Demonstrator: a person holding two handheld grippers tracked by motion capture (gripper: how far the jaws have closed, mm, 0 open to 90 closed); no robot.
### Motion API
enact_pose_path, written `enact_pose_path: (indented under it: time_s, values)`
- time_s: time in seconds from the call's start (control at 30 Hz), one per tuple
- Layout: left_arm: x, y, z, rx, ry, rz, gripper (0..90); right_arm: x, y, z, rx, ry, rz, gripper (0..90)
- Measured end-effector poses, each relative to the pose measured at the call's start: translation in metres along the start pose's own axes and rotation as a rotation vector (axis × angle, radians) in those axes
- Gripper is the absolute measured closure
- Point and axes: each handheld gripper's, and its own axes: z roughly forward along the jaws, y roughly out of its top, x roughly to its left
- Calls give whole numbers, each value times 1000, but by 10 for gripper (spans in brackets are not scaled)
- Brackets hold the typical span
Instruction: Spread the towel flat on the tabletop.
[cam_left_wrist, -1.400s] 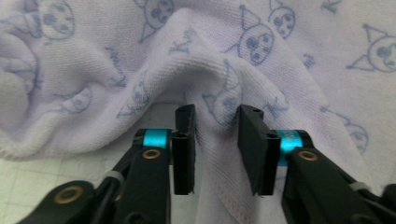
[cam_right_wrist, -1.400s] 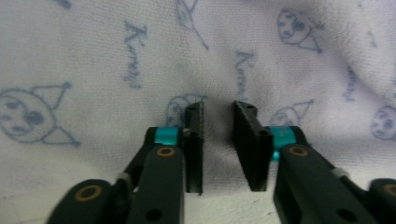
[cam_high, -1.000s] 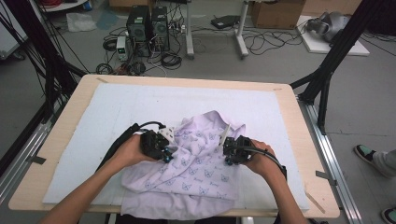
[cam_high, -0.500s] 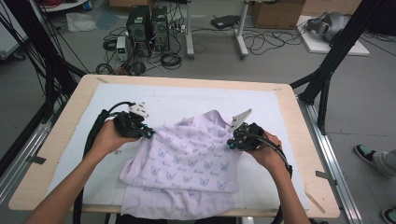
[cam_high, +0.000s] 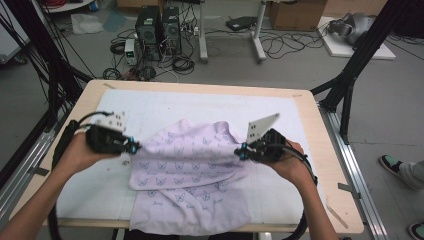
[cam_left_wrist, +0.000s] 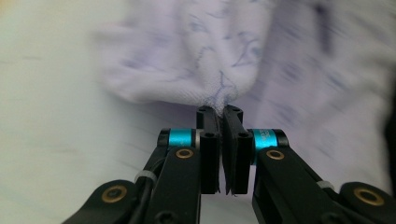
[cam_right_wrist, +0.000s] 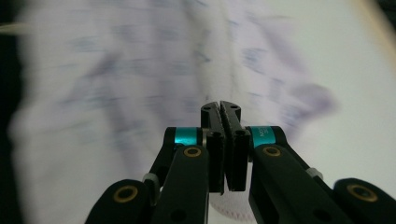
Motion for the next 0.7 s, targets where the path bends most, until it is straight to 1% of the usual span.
enact_pose_path:
  time_s: [0.03,0.07,0.1,0.13,0.17,0.2,0.23,0.27,0.3,0.33,0.37,0.4,0.43,0.47,0.53,0.6,0.63,0.67,0.7]
  values:
    - [-6,-3,1,10,-30,20,838,3,-2,1,5,45,-11,891]
    - [-18,-13,5,52,-95,65,838,3,-2,1,5,45,-11,891]
    - [-24,-18,8,58,-100,88,768,13,-6,3,15,130,-47,877]
    - [-26,-22,9,59,-71,98,623,15,-10,5,16,162,-48,811]
    - [-25,-24,9,55,-43,81,505,17,-12,7,20,146,-38,732]
    - [-22,-25,8,48,-27,75,502,12,-15,9,47,114,-8,722]
    - [-19,-25,7,28,-9,68,502,12,-15,9,47,114,-8,722]
    - [-15,-25,6,16,12,57,484,7,-15,11,55,55,20,692]
    - [-12,-23,7,11,25,54,484,7,-15,11,55,55,20,692]
    - [-8,-21,9,8,40,54,477,5,-14,13,77,24,30,654]
    - [-5,-19,12,15,54,56,474,3,-14,17,100,-11,32,617]
    - [-3,-16,16,15,60,46,465,0,-14,20,129,-46,43,618]
    - [-1,-14,19,13,59,43,451,-5,-14,27,189,-78,40,605]
    - [3,-11,24,14,71,53,451,-5,-14,27,189,-78,40,605]
    - [8,-5,34,27,100,54,453,-9,-15,36,267,-125,53,600]
    - [13,1,42,36,110,60,463,-15,-18,47,334,-145,50,593]
    - [15,3,47,43,99,66,463,-15,-18,47,334,-145,50,593]
    - [16,5,51,51,85,75,472,-17,-18,49,355,-159,49,588]
    - [19,7,60,70,79,101,486,-21,-20,55,388,-186,60,588]
